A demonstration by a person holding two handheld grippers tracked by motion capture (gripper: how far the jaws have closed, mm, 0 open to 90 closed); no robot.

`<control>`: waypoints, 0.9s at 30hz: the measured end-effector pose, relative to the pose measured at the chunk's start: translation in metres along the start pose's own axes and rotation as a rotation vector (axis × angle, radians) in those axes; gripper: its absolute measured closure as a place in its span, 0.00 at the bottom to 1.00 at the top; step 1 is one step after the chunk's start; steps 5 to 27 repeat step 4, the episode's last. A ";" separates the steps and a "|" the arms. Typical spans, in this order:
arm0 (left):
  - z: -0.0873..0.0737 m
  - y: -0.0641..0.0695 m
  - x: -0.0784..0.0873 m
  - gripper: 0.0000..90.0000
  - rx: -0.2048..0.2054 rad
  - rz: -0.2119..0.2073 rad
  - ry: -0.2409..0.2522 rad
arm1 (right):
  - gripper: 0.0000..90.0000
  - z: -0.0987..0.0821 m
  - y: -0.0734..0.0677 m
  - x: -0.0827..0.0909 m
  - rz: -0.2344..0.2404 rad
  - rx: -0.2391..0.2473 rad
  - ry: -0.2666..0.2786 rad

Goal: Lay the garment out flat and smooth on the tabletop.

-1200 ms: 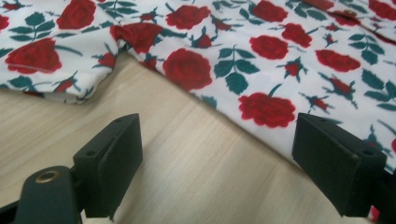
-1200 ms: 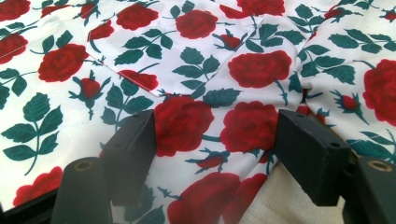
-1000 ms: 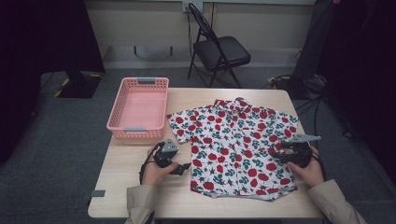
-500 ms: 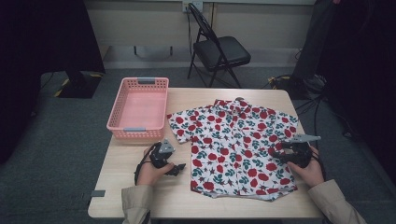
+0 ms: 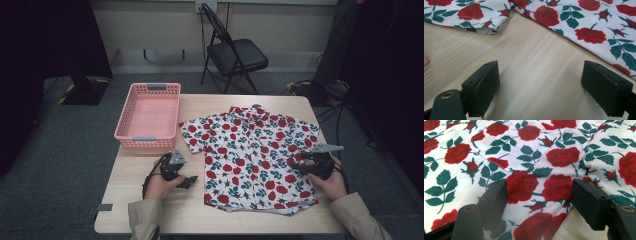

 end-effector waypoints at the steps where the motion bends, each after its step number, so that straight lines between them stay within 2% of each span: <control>1: 0.000 0.000 0.000 0.16 0.000 0.000 0.000 | 0.32 0.000 0.000 0.000 0.000 0.000 0.000; 27: 0.000 0.000 0.000 0.16 0.000 0.000 0.000 | 0.32 0.000 0.000 0.000 0.000 0.000 0.000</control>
Point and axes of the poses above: each handheld gripper's, and its own axes: x roughly backward along the jaws, z roughly out of its top, y roughly to its right, the point moved 10 cm from there along -x, roughly forward along the jaws, and after that the axes turned 1 degree about y, right-handed, at the moved point
